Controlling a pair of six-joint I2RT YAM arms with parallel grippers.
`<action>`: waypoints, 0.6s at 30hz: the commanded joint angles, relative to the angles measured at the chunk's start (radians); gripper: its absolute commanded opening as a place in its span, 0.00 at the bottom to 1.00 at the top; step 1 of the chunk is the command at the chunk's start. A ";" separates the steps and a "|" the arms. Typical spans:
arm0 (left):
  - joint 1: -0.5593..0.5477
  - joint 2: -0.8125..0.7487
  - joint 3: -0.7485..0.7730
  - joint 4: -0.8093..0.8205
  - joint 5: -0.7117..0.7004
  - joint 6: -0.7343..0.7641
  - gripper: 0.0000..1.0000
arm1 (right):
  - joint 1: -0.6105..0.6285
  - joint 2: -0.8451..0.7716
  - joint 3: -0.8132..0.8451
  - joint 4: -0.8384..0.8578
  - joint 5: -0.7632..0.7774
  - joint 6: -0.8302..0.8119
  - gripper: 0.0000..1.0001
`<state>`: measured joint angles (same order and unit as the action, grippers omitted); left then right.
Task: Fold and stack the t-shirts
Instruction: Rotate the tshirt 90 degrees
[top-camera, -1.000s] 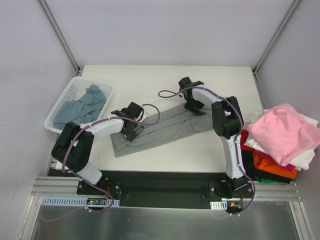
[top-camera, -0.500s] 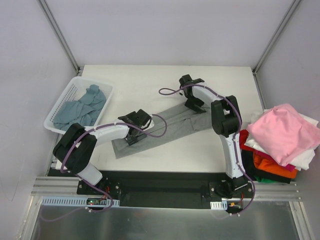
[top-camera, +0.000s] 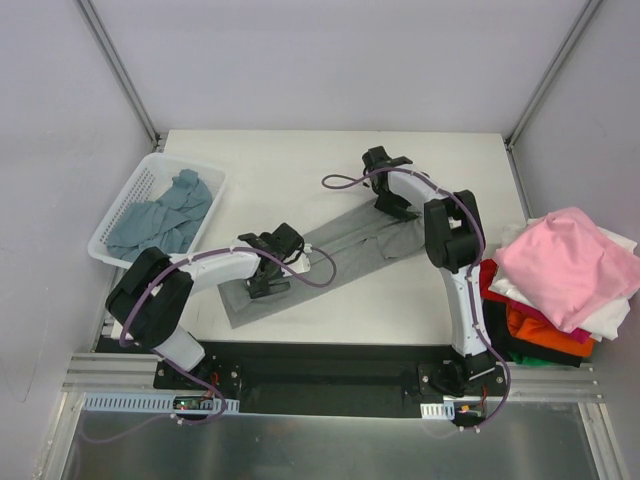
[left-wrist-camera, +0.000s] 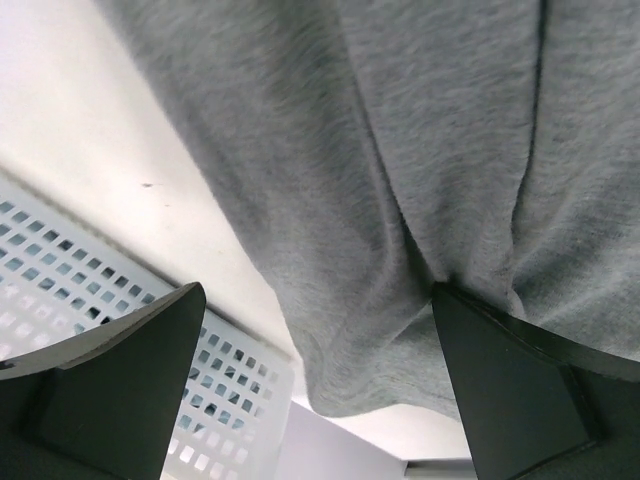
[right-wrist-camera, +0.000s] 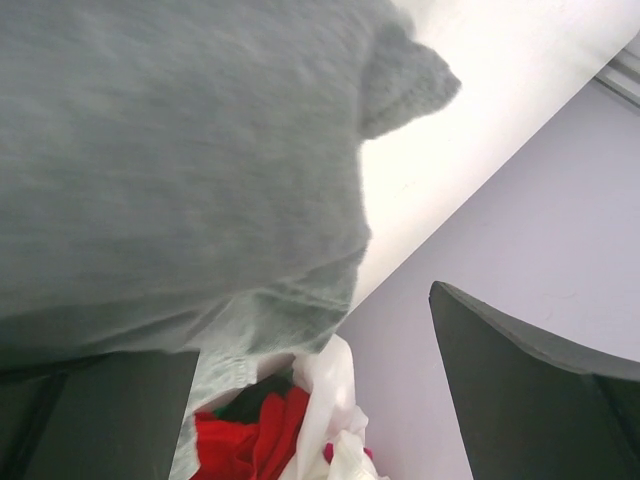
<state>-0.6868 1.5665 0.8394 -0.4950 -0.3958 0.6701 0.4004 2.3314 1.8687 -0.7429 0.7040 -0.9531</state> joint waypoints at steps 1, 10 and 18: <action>-0.016 0.049 0.010 -0.226 0.087 0.048 0.99 | -0.040 0.002 0.027 0.043 0.054 -0.062 0.96; -0.028 0.154 0.133 -0.255 0.104 0.028 0.99 | -0.040 0.011 0.006 0.056 -0.081 -0.082 0.96; -0.028 0.231 0.256 -0.260 0.100 -0.003 0.99 | -0.041 0.039 0.004 0.109 -0.121 -0.113 0.96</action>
<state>-0.7128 1.7561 1.0344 -0.7048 -0.3367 0.6933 0.3717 2.3348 1.8687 -0.6933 0.6334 -1.0439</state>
